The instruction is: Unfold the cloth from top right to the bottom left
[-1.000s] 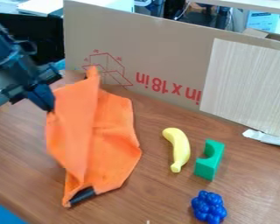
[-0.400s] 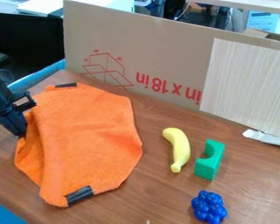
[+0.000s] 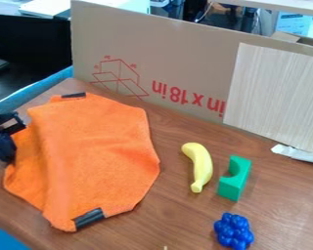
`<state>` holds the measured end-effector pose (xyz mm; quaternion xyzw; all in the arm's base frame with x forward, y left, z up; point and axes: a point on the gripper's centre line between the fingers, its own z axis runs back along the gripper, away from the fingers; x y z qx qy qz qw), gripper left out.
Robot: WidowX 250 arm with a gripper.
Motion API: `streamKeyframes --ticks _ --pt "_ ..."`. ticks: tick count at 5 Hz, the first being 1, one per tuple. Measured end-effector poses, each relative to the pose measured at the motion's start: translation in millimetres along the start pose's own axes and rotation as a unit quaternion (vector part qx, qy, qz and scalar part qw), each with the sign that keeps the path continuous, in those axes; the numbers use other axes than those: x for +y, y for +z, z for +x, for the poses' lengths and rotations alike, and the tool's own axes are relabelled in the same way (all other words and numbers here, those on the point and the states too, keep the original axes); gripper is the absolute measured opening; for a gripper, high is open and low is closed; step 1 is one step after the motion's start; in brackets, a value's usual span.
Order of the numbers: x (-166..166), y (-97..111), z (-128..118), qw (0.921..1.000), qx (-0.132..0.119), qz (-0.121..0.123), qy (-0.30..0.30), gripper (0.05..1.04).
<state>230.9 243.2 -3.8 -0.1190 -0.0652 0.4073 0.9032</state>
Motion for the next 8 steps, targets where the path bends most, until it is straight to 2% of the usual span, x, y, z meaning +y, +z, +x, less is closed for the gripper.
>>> streamKeyframes --ticks 3,4,5,6,7,8 --pt "33.6 9.7 1.9 0.9986 -0.009 0.038 0.035 0.054" --pt "39.2 23.9 9.0 0.9961 -0.045 0.064 0.04 0.069" --pt "41.2 20.1 4.7 0.9955 -0.05 0.07 0.039 0.206" --pt "37.9 30.9 2.9 0.9942 -0.07 0.074 0.034 0.453" --pt "40.1 32.5 1.1 0.993 -0.068 0.089 0.038 0.757" --pt "28.6 42.1 1.0 0.991 -0.079 0.099 0.043 0.987"
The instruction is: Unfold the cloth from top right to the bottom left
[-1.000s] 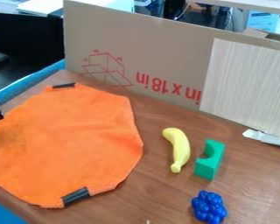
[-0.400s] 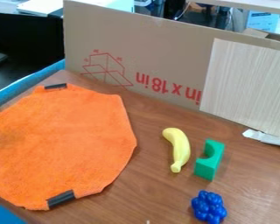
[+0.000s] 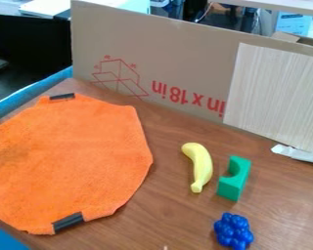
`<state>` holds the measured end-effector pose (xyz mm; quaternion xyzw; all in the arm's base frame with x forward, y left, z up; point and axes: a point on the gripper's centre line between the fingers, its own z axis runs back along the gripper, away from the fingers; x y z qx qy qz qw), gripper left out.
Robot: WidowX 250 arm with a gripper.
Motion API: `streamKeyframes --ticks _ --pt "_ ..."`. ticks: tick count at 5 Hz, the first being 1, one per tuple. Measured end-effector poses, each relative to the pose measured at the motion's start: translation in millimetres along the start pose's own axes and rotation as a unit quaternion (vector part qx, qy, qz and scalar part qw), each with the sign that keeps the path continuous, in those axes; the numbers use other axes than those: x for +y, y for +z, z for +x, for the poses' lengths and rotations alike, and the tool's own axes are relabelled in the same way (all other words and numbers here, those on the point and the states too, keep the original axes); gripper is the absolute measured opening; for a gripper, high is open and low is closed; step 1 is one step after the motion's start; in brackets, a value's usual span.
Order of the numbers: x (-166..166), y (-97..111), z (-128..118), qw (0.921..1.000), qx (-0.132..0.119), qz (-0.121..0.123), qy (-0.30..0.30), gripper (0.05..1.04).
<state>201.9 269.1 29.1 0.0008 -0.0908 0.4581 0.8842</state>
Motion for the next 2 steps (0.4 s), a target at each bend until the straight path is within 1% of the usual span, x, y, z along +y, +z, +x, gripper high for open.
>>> streamKeyframes --ticks 1,2 --pt "-16.5 16.4 -4.7 0.9995 0.025 -0.021 -0.002 1.0" --pt "-47.4 46.3 -8.1 0.9973 0.035 -0.064 -0.008 0.999"
